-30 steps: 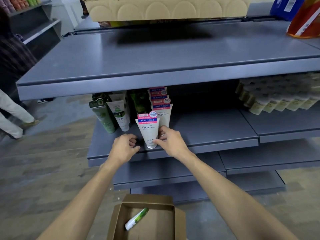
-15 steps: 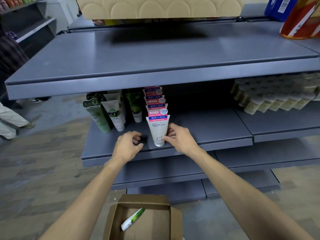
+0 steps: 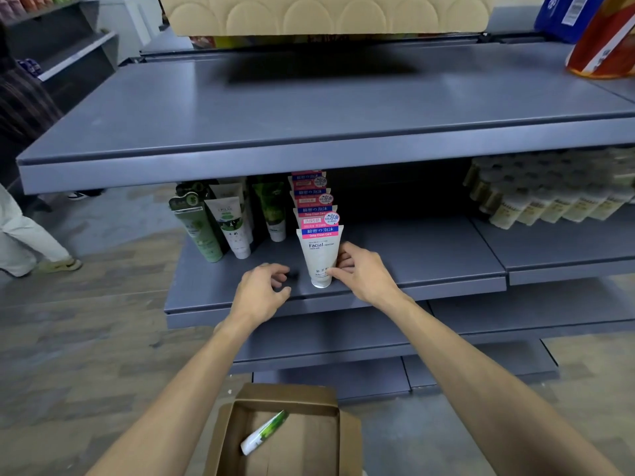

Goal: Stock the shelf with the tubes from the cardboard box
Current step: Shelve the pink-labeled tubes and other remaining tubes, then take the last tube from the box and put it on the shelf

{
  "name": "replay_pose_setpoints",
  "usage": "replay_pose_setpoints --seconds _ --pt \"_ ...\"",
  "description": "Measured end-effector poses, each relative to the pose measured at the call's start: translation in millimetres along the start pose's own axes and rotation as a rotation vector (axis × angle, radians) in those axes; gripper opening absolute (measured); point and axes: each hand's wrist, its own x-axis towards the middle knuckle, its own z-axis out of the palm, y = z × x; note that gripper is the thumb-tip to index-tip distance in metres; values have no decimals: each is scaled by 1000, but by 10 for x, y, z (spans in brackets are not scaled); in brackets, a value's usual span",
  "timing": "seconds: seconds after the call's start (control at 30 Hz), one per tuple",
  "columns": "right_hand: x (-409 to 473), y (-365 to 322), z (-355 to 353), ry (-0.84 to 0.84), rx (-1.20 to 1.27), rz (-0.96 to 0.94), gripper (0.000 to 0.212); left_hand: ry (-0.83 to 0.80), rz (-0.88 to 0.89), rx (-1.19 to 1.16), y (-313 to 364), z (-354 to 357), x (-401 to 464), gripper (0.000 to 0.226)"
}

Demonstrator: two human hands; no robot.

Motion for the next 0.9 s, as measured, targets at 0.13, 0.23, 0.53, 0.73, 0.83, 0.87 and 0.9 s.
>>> replay_pose_setpoints --seconds 0.13,0.23,0.53,0.73,0.83,0.87,0.9 --pt "-21 -7 -1 -3 2 7 32 -22 11 -7 11 43 -58 37" --pt "-132 42 35 4 1 36 41 -14 22 -6 -1 78 -175 36" --pt "-746 471 547 -194 0 132 27 -195 -46 33 -319 618 -855 20" --pt "-948 686 920 -335 -53 237 30 -326 -238 -20 -729 855 -1324 20" --pt "-1062 720 1103 -385 -81 286 31 -385 -310 -36 -967 895 -1492 21" --pt "-1098 715 1163 -407 -89 304 30 -425 -327 -19 -1043 903 -1538 22" --pt "-1133 704 1218 -425 -101 318 29 -463 -345 -4 -1125 910 -1576 24"
